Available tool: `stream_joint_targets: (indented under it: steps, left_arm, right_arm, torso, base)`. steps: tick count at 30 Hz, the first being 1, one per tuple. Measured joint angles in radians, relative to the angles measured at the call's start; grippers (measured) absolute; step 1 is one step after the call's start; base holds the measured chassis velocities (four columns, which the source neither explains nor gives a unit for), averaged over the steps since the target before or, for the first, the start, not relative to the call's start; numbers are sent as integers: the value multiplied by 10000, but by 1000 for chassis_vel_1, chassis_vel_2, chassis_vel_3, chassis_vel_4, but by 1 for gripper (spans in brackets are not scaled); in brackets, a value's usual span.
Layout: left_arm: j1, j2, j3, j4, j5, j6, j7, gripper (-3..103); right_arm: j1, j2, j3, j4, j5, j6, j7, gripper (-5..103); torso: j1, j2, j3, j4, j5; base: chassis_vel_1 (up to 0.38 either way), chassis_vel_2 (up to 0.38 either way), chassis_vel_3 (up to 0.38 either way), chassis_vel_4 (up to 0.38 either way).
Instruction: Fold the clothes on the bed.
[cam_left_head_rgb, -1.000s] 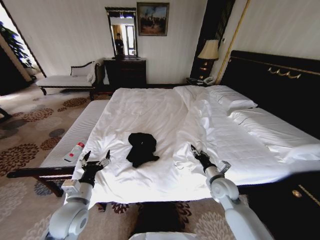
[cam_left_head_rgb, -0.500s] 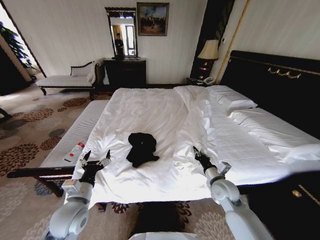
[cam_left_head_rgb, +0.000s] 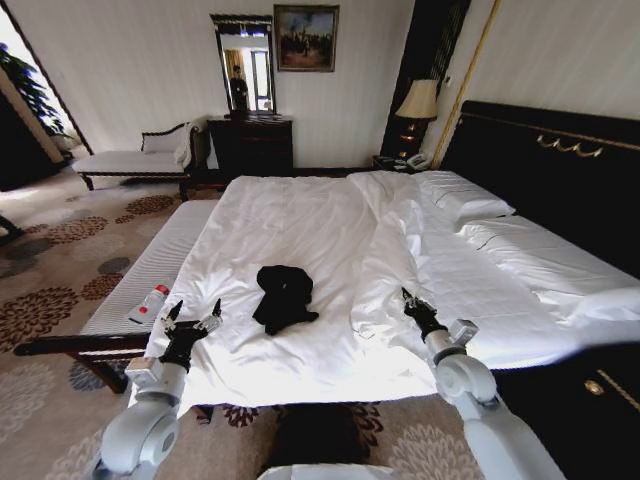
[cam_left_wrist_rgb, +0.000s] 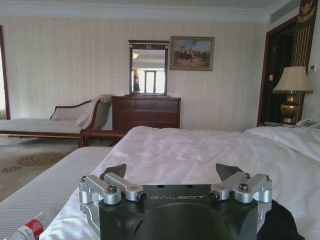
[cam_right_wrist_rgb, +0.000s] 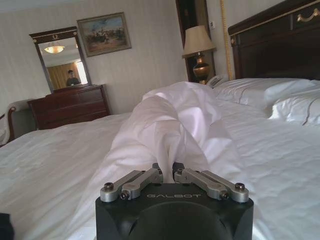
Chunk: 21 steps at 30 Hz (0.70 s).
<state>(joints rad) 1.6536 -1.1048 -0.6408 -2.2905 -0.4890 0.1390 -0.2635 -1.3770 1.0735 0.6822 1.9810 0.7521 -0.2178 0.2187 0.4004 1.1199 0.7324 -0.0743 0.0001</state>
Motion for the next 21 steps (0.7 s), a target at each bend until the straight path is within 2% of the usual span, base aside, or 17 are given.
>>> stream_joint_targets:
  steps: [3, 4, 5, 7, 9, 16, 21]
  left_arm:
    - [-16, -17, 43, 12, 2, -5, 19, 100]
    - [-41, -28, 76, 27, 6, -19, 67, 100]
    - [-41, -28, 76, 27, 6, -19, 67, 100]
    - [-58, -31, 99, 57, 25, -54, 147, 100]
    - [-82, -29, 130, 101, 55, -97, 195, 100]
    - [-141, -26, 185, 151, 86, -111, 240, 100]
    - [-87, -30, 183, 141, 97, -113, 243, 100]
  right_arm:
    - [-151, -141, 538, -156, -221, 19, -30, 3]
    - [-304, -233, 1041, -432, -771, 163, -111, 3]
    - [-304, -233, 1041, -432, -771, 163, -111, 3]
    - [-517, -327, 1685, -866, -1353, 356, -175, 3]
    - [-710, -454, 2191, -1238, -1531, 454, -179, 3]
    - [-1009, -918, 3055, -2041, -2355, 694, -146, 3]
    - [-669, -1069, 3559, -3522, -3189, 1077, -137, 3]
  torso:
    - [0, 0, 0, 0, 0]
    - [0, 0, 0, 0, 0]
    - [0, 0, 0, 0, 0]
    - [0, 0, 0, -2, 1]
    - [0, 0, -1, -3, 3]
    - [0, 1, -1, -2, -1]
    - [0, 0, -1, -1, 0]
  base:
    - [0, 0, 0, 0]
    - [0, 0, 0, 0]
    - [0, 0, 0, 0]
    - [0, 0, 0, 0]
    - [0, 0, 0, 0]
    - [0, 0, 0, 0]
    - [0, 0, 0, 0]
